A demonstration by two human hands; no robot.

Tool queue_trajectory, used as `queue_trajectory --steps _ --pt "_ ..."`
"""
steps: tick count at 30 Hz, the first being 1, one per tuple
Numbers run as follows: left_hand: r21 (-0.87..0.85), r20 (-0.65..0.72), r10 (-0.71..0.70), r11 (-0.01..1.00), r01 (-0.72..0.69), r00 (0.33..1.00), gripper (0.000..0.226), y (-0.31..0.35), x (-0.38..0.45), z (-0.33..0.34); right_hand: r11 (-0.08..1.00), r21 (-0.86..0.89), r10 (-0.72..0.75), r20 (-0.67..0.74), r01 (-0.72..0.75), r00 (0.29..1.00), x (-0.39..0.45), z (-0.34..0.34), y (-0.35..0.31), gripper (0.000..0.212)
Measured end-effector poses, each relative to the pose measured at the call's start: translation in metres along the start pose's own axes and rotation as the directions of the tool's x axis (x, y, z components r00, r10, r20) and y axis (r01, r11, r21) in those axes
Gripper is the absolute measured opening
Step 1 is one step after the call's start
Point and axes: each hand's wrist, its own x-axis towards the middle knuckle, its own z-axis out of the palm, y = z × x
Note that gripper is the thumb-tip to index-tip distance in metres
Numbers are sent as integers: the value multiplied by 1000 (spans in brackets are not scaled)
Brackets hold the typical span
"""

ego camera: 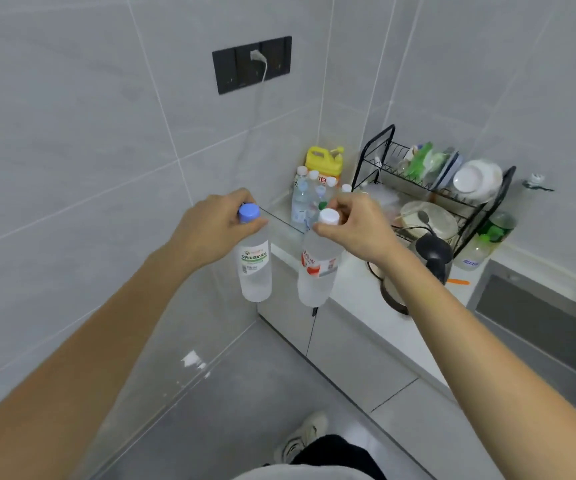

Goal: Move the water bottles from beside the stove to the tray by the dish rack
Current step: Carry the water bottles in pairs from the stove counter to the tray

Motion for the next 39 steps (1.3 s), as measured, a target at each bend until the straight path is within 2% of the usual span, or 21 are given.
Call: queue_trajectory --steps 6,10,16,19,26,28,33,39 --pt "-21 5 -33 999 33 999 24 -26 123 11 1000 3 -31 -58 31 998 122 7 36 25" --pt "5 -13 -6 1000 6 1000 25 -38 197 16 998 -11 -56 -97 55 994 191 11 50 29" --pt "14 52 34 999 -35 998 27 -63 286 38 999 -34 20 -97 -24 995 261 23 73 29" --pt "30 87 56 998 -59 995 30 -77 313 60 996 -50 67 -87 -71 994 275 38 91 32" --pt "30 259 143 987 -156 955 35 -117 374 118 948 -151 267 -102 -280 958 291 86 132 35" --pt "6 322 141 988 -151 936 34 -126 383 135 926 -194 309 -99 -323 946 289 97 140 39" --pt "-37 457 139 990 -137 879 24 -142 395 175 863 -269 415 -106 -428 904 279 116 158 31" --pt "-51 510 170 984 -168 843 24 -154 396 211 814 -370 469 -33 -447 882 275 134 178 30"
